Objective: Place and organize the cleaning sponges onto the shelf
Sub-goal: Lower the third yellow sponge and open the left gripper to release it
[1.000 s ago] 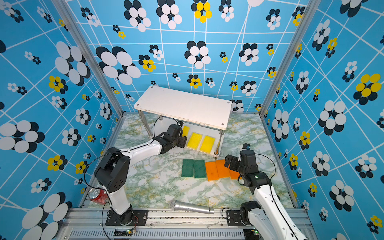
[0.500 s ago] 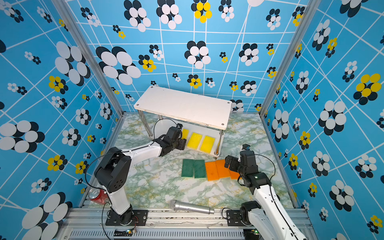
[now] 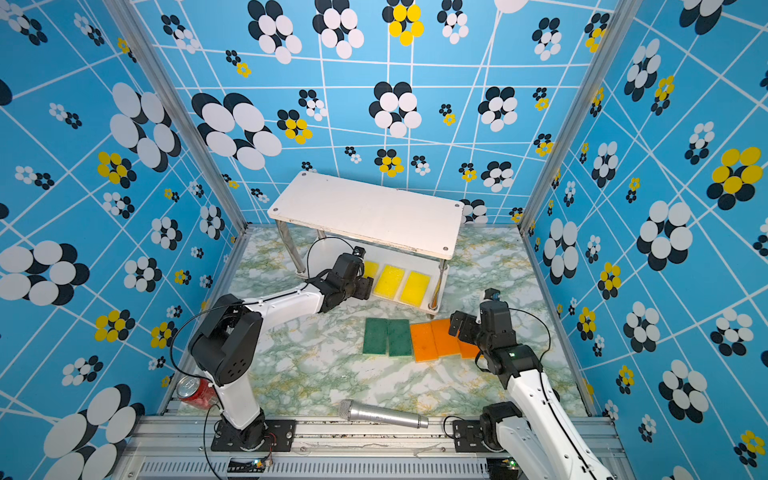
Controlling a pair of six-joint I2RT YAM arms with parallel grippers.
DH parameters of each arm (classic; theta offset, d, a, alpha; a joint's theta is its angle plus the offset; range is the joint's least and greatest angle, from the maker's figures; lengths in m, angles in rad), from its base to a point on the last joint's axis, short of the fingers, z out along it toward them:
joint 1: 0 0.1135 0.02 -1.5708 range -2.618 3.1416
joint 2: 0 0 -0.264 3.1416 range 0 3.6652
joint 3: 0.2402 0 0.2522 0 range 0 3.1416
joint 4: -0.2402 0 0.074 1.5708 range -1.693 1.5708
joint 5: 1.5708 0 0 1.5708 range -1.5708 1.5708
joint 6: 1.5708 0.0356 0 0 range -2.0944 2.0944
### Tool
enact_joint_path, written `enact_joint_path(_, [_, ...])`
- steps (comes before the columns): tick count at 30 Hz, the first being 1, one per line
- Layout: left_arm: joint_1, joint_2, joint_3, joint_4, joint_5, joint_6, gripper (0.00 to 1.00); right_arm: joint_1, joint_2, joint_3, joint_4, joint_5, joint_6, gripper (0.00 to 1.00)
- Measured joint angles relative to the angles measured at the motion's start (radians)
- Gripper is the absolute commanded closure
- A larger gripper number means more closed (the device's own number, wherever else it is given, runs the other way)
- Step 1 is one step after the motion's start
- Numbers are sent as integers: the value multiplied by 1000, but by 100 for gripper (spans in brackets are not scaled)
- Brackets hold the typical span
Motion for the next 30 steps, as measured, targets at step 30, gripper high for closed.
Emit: enact_joint_path(30, [-9, -3, -1, 0, -10, -14, 13, 0, 0, 0, 0, 3, 0, 1])
